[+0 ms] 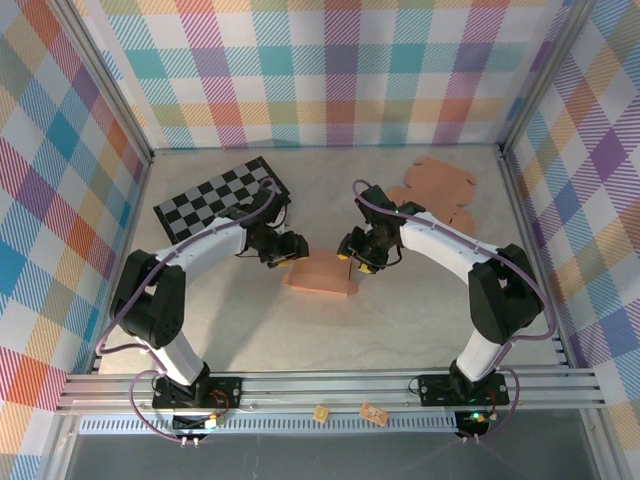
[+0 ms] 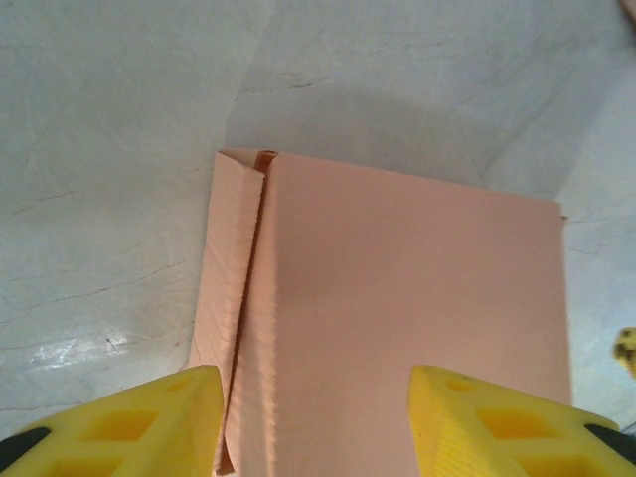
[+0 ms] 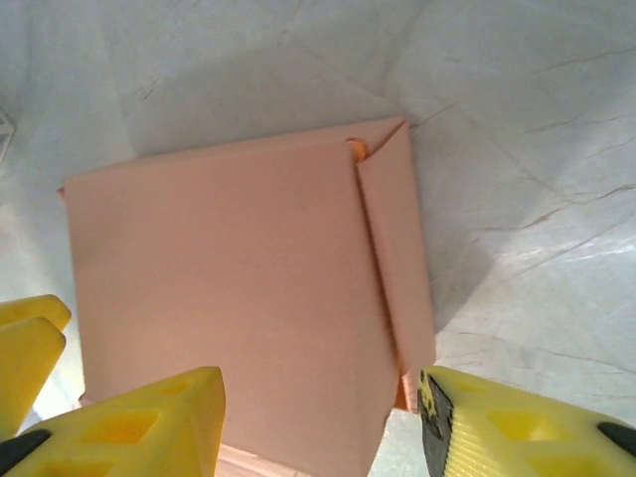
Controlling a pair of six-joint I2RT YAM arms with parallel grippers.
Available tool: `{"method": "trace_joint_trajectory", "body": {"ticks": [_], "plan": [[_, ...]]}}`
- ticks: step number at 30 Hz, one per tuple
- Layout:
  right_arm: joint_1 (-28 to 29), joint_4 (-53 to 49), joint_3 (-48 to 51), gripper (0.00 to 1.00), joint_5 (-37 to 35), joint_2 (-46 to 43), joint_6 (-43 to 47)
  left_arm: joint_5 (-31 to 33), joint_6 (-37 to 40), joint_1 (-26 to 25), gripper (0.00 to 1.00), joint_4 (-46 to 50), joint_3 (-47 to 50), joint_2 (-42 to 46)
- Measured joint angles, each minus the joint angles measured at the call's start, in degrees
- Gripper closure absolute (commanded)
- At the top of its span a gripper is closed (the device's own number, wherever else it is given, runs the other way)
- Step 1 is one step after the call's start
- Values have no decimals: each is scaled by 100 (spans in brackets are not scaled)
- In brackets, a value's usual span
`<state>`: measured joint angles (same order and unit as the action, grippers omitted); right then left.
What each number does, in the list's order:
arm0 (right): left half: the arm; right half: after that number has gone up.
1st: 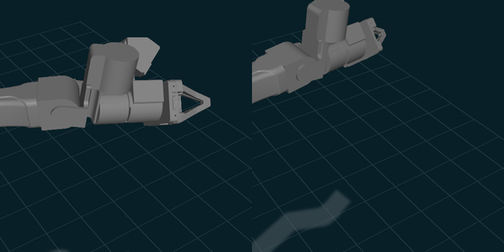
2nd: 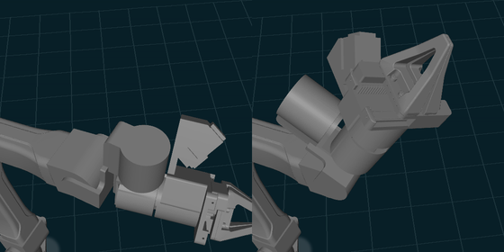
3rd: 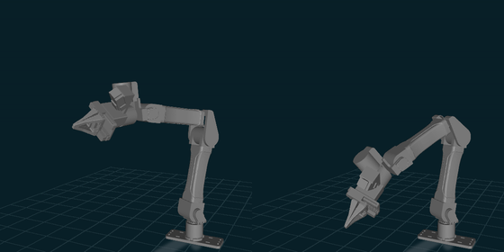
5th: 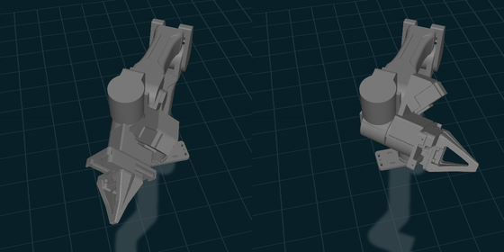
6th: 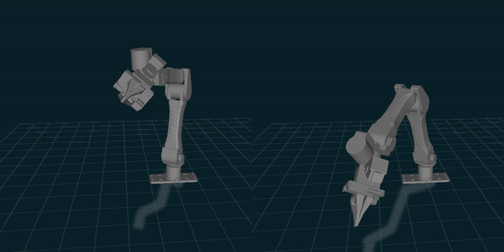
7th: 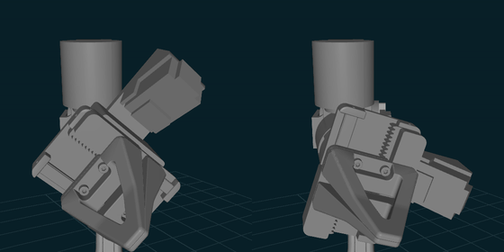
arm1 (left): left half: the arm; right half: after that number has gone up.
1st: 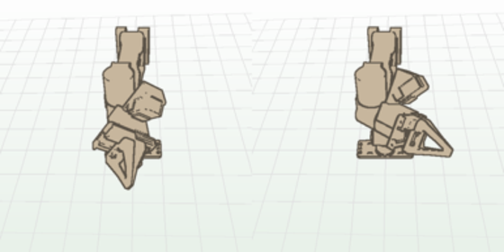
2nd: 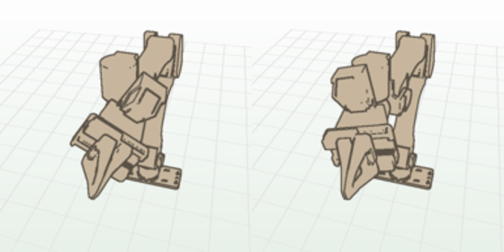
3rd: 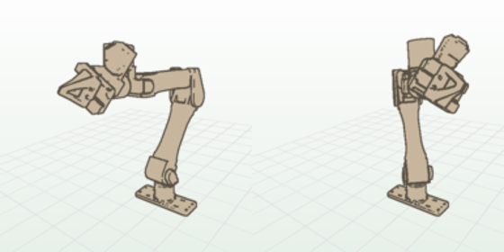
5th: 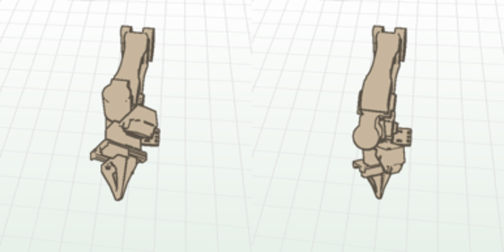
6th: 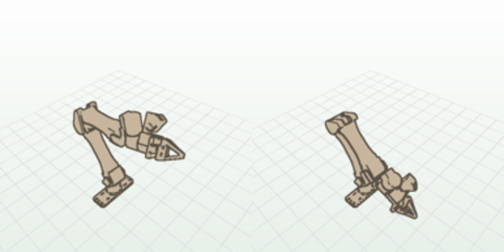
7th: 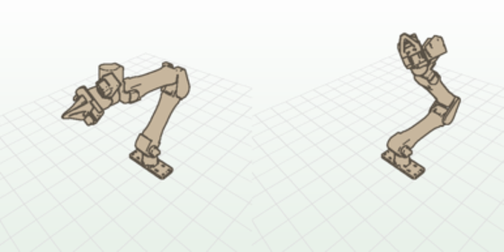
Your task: Fold the paper box
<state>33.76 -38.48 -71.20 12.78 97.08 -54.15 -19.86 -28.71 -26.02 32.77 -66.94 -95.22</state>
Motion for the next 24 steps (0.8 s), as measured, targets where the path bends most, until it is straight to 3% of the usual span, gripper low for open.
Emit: {"method": "trace_joint_trajectory", "body": {"ticks": [9, 24], "plan": [[2, 103, 389, 41, 341, -2, 269, -511, 52, 236, 47, -197, 291, 68], [2, 380, 673, 49, 426, 81, 407, -715, 9, 297, 56, -920, 1073, -22]]}}
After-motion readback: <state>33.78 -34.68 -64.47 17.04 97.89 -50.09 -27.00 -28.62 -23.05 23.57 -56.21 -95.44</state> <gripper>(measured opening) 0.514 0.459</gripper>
